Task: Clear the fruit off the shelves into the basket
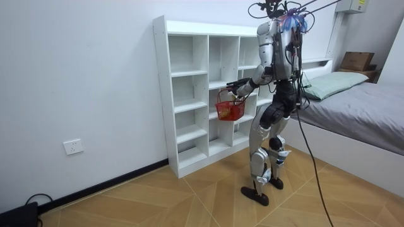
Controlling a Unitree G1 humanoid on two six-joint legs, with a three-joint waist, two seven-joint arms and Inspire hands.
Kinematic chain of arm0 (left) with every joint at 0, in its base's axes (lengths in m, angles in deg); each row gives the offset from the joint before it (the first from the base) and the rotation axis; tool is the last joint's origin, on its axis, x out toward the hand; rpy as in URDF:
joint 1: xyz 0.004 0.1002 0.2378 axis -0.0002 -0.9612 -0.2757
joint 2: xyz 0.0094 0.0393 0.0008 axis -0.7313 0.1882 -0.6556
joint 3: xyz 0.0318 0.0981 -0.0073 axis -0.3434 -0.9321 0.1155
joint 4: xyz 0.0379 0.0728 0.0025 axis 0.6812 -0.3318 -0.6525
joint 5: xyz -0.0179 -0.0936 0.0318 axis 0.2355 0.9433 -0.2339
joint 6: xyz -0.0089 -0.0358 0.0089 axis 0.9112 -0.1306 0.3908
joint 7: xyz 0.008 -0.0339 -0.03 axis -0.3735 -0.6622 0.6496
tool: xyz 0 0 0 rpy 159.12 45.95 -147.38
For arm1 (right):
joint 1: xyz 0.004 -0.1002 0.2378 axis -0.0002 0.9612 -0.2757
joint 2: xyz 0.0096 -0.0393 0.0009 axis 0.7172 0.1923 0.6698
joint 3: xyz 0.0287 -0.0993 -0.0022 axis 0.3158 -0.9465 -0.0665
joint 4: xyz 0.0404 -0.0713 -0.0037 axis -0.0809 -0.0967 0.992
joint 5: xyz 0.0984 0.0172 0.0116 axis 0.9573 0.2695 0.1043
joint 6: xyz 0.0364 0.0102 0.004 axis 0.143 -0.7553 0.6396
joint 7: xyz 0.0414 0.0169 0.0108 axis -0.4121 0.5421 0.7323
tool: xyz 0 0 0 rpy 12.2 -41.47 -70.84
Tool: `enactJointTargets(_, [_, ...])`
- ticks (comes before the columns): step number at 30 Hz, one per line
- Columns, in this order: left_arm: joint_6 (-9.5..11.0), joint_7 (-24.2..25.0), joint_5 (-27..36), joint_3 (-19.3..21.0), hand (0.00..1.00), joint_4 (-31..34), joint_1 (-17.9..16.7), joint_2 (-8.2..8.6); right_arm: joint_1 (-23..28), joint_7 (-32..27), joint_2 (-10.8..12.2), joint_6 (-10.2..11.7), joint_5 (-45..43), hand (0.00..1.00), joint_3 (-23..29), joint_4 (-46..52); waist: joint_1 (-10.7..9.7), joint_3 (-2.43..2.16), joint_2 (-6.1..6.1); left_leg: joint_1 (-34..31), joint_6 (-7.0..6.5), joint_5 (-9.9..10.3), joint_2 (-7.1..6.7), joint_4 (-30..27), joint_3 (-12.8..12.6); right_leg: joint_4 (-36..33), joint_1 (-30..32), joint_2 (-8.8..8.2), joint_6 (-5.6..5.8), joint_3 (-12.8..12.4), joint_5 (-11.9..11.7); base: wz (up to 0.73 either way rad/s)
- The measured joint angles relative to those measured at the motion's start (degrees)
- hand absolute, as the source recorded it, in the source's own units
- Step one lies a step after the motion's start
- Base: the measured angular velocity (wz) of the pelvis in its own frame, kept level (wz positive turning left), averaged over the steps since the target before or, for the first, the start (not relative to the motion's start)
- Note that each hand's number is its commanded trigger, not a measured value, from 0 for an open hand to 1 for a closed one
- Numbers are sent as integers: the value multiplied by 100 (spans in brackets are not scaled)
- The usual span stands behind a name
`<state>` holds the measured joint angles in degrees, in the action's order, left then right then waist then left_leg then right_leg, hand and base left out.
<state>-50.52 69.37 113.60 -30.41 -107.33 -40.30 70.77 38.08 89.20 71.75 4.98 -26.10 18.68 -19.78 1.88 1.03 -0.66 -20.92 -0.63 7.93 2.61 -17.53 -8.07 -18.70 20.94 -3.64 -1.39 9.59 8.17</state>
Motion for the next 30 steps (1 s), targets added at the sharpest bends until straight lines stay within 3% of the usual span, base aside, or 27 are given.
enactJointTargets(9, [-5,-1,-9,2,100,-1,-2,-1,17,-2,-49,0,21,0,-3,-3,5,4,2,6,1,0,0,1,6,1,-6,4,0,-1,0,0])
enactJointTargets(16, [-17,-29,-117,11,100,-1,-10,-55,66,15,-81,-1,10,0,-15,-9,-3,51,5,129,3,2,-22,48,7,46,-109,8,2,-8,1,0])
enactJointTargets(24, [-20,-28,-531,41,100,-1,-122,-287,188,153,-99,32,0,0,-1,-7,-38,54,-14,243,32,22,-2,98,5,140,-253,48,-3,1,-3,0])
enactJointTargets(30, [-18,-47,-797,94,100,32,-405,-419,724,254,-161,-19,-62,0,-9,-2,-85,43,-77,551,47,61,0,161,-53,310,-590,79,6,-31,1,-3])
